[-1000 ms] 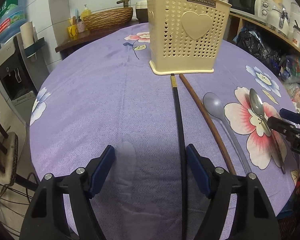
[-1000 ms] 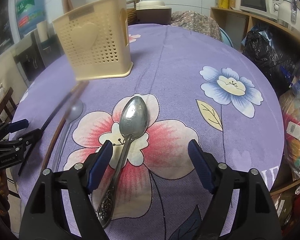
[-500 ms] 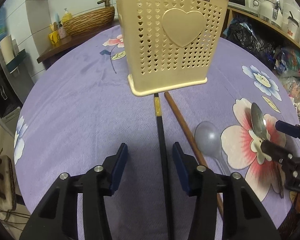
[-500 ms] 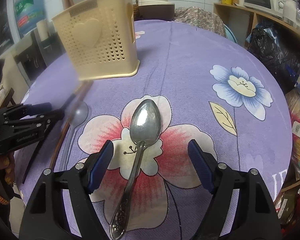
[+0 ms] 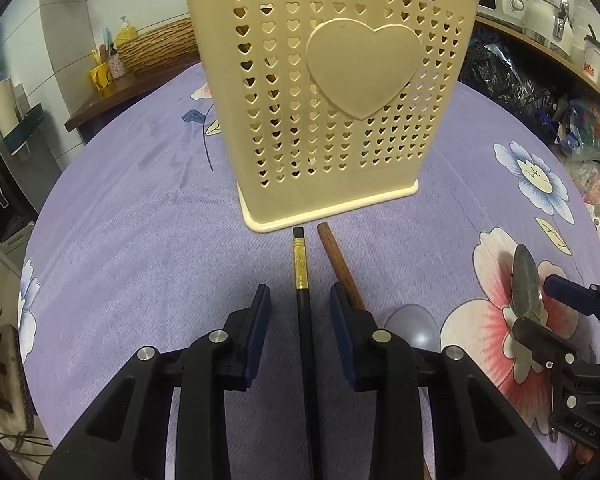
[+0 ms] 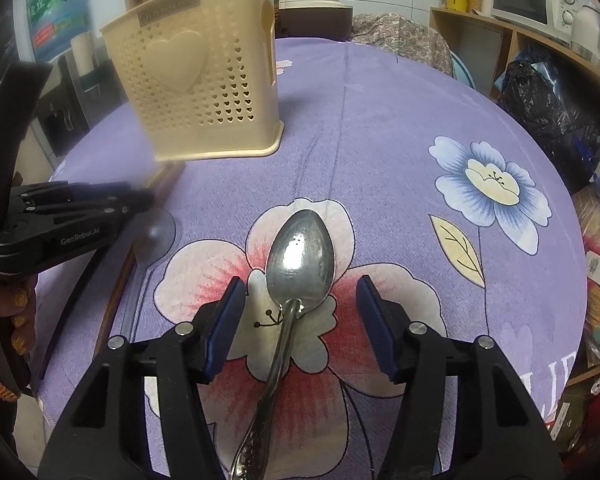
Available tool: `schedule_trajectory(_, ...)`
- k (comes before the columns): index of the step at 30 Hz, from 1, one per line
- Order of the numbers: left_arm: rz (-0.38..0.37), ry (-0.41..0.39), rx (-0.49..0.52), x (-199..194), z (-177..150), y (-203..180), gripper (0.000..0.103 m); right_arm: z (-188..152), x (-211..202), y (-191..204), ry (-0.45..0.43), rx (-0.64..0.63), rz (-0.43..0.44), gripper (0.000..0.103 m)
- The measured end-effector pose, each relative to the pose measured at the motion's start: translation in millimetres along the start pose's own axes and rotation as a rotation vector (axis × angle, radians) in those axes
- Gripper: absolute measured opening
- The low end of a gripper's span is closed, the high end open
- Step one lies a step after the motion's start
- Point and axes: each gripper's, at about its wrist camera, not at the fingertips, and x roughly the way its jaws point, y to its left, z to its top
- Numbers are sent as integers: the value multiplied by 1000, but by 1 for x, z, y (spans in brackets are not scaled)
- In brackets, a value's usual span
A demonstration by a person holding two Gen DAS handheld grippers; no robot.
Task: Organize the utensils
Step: 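Grasp the black and brown chopsticks together with the left tool, then carry the chopsticks and metal spoon up over the beige holder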
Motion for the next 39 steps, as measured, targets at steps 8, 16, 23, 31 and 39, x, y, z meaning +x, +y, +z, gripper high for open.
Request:
schedule_trajectory(8, 5, 5, 1, 5, 8, -1, 26, 14, 11, 9, 11, -21, -15, 45)
schedule_trajectory(16, 8, 8, 10, 8, 14, -3, 15, 19, 15, 12, 5, -37, -24, 38)
schedule_trajectory(23, 26, 1, 29, 8, 13, -10, 8, 18, 14, 10, 5, -37, -10, 38)
schedule_trajectory(31, 15, -10, 11, 7, 11, -8, 8, 17, 13, 7, 1, -33, 5, 38)
schedule_trajectory(39, -28, -68, -19, -18, 7, -1, 8, 18, -1, 2, -38, -17, 48, 38)
